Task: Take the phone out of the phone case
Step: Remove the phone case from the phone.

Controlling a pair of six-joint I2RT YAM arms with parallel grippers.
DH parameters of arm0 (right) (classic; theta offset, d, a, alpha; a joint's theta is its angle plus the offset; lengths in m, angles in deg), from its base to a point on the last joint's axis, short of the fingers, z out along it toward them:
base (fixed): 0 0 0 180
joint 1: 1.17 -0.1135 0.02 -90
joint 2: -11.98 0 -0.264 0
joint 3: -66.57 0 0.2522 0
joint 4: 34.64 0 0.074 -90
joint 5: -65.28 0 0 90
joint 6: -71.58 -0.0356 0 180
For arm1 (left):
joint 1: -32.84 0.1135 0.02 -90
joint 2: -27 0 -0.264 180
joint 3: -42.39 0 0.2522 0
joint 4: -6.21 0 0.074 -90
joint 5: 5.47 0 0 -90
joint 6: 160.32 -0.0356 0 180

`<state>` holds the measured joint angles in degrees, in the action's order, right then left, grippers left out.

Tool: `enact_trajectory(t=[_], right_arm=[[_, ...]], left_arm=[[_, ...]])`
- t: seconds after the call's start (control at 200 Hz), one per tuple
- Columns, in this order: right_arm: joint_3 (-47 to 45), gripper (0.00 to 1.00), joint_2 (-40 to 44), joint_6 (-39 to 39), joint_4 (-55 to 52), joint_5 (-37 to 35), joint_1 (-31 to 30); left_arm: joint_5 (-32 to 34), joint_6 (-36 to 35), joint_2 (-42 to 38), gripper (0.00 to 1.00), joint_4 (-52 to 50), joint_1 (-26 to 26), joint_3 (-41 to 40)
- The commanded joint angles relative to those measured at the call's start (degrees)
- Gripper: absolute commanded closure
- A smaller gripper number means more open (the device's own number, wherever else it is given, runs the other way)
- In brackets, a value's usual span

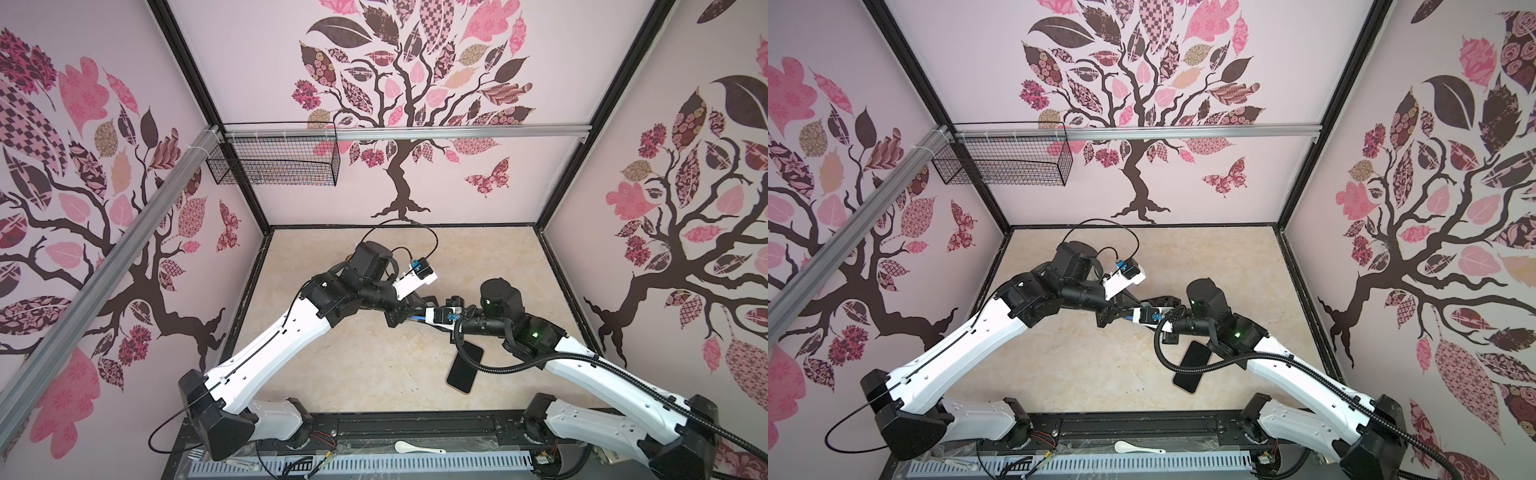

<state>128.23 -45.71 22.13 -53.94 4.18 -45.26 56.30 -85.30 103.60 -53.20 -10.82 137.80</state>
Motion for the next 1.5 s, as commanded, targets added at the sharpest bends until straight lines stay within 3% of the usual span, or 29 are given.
enact_trajectory(t=[0.0,0.395,0.595,0.785,1.0,1.21,1.33,1.495], right_arm=[[0.4,1.00,1.5,1.5,4.0,3.5,-0.2],[-2.5,1.00,4.5,0.5,4.2,5.6,-0.2],[-5.0,1.00,5.3,-13.1,7.9,-1.1,-0.2],[-6.4,1.00,4.1,-24.6,5.1,-9.7,-0.3],[0.4,1.00,-4.7,-37.2,-5.7,-14.7,0.0],[10.1,1.00,-15.0,-48.0,-18.4,-13.1,1.0],[13.2,1.00,-17.0,-63.3,-21.6,-23.8,1.0],[12.0,1.00,-13.1,-62.9,-26.0,-23.4,1.5]], left_arm=[[2.7,0.0,-0.8,1.00,0.1,0.5,0.7],[-0.1,1.0,-3.9,1.00,2.2,8.2,-2.3],[5.0,1.0,-7.0,1.00,0.7,9.7,-5.0],[2.0,5.6,-12.8,1.00,3.4,14.8,-11.6],[3.8,8.4,-17.8,1.00,3.3,15.4,-17.5],[6.2,10.0,-21.3,1.00,2.0,15.9,-21.2],[5.4,10.5,-21.7,1.00,2.0,16.0,-21.7],[2.3,11.1,-20.1,1.00,3.3,16.0,-21.6]])
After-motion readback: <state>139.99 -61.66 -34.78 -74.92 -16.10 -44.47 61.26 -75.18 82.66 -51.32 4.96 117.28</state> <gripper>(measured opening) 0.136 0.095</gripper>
